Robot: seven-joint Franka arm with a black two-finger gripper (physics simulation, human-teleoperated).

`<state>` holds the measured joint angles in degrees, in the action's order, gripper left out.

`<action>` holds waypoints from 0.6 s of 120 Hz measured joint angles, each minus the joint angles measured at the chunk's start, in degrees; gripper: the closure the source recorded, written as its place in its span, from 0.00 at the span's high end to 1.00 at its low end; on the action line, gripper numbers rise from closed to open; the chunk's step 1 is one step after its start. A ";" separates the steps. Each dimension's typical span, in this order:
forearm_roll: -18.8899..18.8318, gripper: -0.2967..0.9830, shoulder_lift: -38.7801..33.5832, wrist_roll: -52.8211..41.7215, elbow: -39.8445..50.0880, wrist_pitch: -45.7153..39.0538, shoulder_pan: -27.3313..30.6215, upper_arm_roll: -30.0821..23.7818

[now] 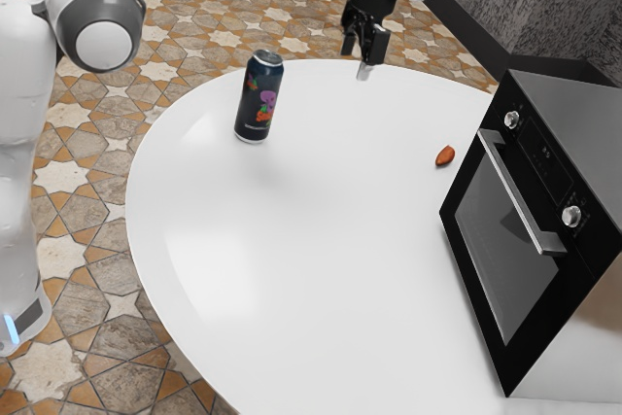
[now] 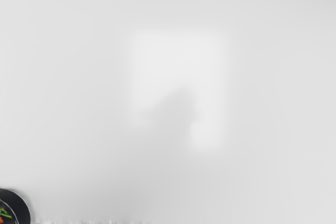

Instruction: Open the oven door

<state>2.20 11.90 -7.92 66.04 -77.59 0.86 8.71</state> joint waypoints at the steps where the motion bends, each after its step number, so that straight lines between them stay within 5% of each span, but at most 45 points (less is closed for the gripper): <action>1: 0.02 0.77 0.00 0.07 0.00 0.01 -0.09 0.12; 34: 0.36 0.77 -4.26 0.92 -1.95 0.07 -0.52 0.58; 48: 0.31 0.77 -7.32 -7.11 -4.63 -5.71 1.33 -8.26; 55: -3.01 0.77 -7.18 -11.06 -5.35 -9.26 1.37 -15.68; 64: -8.34 0.77 -6.33 -15.70 -5.74 -14.05 -9.81 -15.34; 72: -11.21 0.77 -4.83 -19.52 -5.41 -19.32 -31.43 1.49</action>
<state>-9.00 7.08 -27.44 60.63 -96.91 -30.57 10.20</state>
